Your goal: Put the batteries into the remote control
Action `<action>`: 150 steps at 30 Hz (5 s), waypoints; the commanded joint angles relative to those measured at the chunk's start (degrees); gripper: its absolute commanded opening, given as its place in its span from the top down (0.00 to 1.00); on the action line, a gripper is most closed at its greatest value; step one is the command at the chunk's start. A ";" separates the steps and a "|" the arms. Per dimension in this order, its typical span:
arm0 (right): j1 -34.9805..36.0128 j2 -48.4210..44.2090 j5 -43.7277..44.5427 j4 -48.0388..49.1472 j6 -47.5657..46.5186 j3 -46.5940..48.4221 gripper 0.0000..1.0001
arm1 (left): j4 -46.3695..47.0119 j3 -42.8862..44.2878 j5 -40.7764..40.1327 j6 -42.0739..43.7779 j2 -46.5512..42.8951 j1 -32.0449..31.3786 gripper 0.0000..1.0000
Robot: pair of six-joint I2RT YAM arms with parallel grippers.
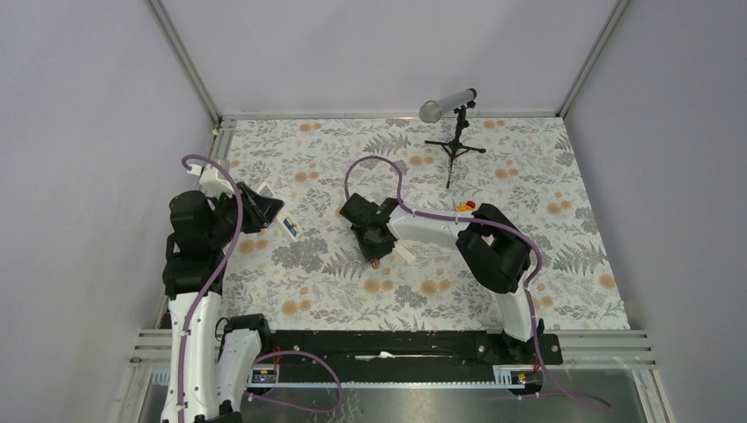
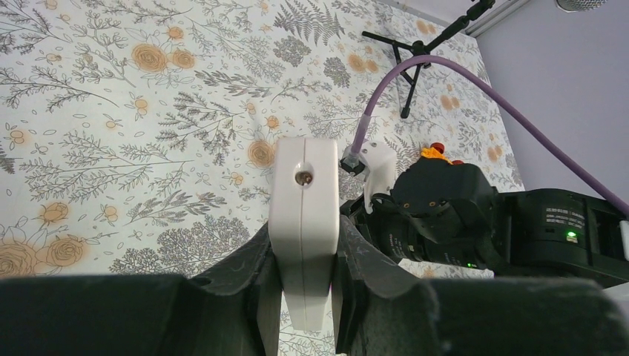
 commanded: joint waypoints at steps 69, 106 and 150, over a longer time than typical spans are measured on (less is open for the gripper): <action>0.15 -4.01 -17.99 4.72 -75.67 -5.32 0.42 | -5.08 7.71 -24.09 -0.11 6.62 2.93 1.00; -0.66 -12.87 -17.15 8.19 -55.79 -10.61 0.99 | 2.34 4.42 -5.37 -2.44 6.16 3.13 1.00; -2.13 -25.61 -12.53 -5.85 -7.71 7.52 1.00 | 58.63 -17.81 14.58 -42.96 25.50 -19.64 1.00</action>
